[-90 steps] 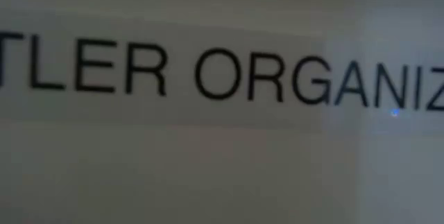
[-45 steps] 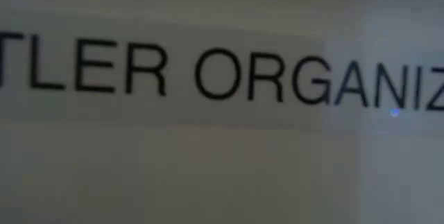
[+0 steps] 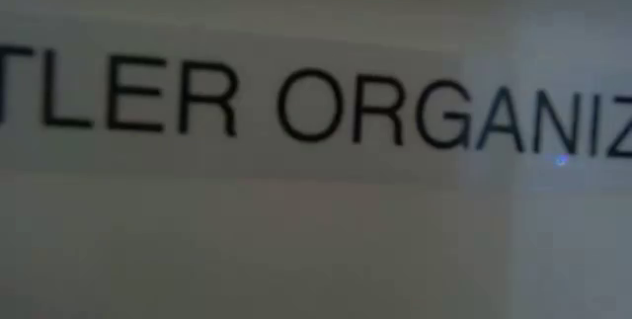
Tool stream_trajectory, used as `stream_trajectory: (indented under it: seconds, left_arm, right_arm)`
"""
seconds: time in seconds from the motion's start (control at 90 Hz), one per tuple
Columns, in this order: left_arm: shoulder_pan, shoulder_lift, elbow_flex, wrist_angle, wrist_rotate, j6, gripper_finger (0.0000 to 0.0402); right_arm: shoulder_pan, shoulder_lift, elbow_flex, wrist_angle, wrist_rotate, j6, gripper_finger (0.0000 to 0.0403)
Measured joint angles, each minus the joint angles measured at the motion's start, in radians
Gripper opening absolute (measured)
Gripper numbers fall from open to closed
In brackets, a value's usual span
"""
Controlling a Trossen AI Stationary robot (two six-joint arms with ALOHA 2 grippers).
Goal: Sort silverware
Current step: Put the black spoon into the white silverware tray
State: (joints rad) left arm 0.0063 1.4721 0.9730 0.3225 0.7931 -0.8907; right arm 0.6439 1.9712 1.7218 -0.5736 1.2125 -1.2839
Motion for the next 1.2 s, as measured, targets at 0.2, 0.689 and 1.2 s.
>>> stream_trajectory:
  seconds: [0.2, 0.689, 1.2]
  left_arm:
    - [0.001, 0.0, -0.001, 0.0, 0.001, -0.005, 0.0004]
    - [0.002, 0.0, -0.001, -0.003, 0.011, 0.0, 0.0004]
    - [0.002, 0.0, 0.002, 0.008, 0.022, 0.017, 0.0004]
  right_arm:
    - [-0.02, -0.003, 0.0, 0.008, 0.0, -0.004, 0.0083]
    - [-0.049, -0.005, 0.0, 0.049, 0.0, -0.03, 0.0083]
    - [-0.051, -0.039, 0.0, 0.023, 0.007, -0.002, 0.0005]
